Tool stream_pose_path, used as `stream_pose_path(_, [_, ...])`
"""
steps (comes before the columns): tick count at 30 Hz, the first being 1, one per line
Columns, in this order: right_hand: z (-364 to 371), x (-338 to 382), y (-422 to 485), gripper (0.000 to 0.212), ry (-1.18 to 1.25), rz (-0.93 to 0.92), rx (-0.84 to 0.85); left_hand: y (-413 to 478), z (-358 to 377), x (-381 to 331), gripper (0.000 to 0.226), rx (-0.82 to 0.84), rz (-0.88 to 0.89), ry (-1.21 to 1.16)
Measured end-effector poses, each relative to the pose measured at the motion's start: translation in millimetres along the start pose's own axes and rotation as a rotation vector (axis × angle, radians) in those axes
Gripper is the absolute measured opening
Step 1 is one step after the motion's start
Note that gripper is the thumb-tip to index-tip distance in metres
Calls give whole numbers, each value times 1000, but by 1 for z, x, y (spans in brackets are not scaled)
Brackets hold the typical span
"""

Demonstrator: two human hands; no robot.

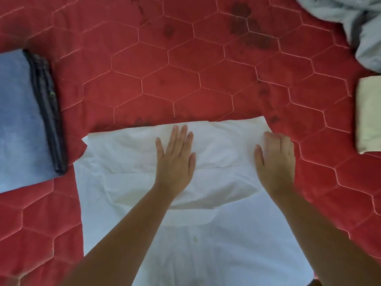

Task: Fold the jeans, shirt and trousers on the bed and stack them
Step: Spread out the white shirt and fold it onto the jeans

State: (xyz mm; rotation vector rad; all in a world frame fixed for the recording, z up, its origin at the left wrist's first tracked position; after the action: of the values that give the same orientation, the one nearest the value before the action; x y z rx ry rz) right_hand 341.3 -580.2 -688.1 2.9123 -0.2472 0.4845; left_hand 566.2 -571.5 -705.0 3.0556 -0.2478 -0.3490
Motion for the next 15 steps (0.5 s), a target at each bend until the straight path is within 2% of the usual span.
stream_pose_path(4, [8,-9,15,36,491,357,82,19,24,-18,52,55,-63,-13])
stream_pose_path(6, [17,1,23,41,652,442,117,19,31,-15,52,49,-85,-10])
stream_pose_path(9, [27,9,39,37,752,465,95,15,32,-13,53,26,-73,-12])
stream_pose_path(13, [30,-7,47,26,927,673,-49,8,34,-2,59,50,-162,16])
stream_pose_path(15, [36,-13,45,25,951,769,-54,6,35,6,63,66,-239,21])
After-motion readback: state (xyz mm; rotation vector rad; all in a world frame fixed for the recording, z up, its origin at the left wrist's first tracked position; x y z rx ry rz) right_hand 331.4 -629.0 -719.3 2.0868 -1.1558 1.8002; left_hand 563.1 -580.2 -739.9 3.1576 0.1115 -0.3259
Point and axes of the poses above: each hand's wrist, its own y-axis towards the middle knuckle, its own z-axis out of the palm, x = y × z, the point moved 6 cm from there along y, towards the middle knuckle, and after that the axes turned 10 degrees about -x, right-handed, at the moved point
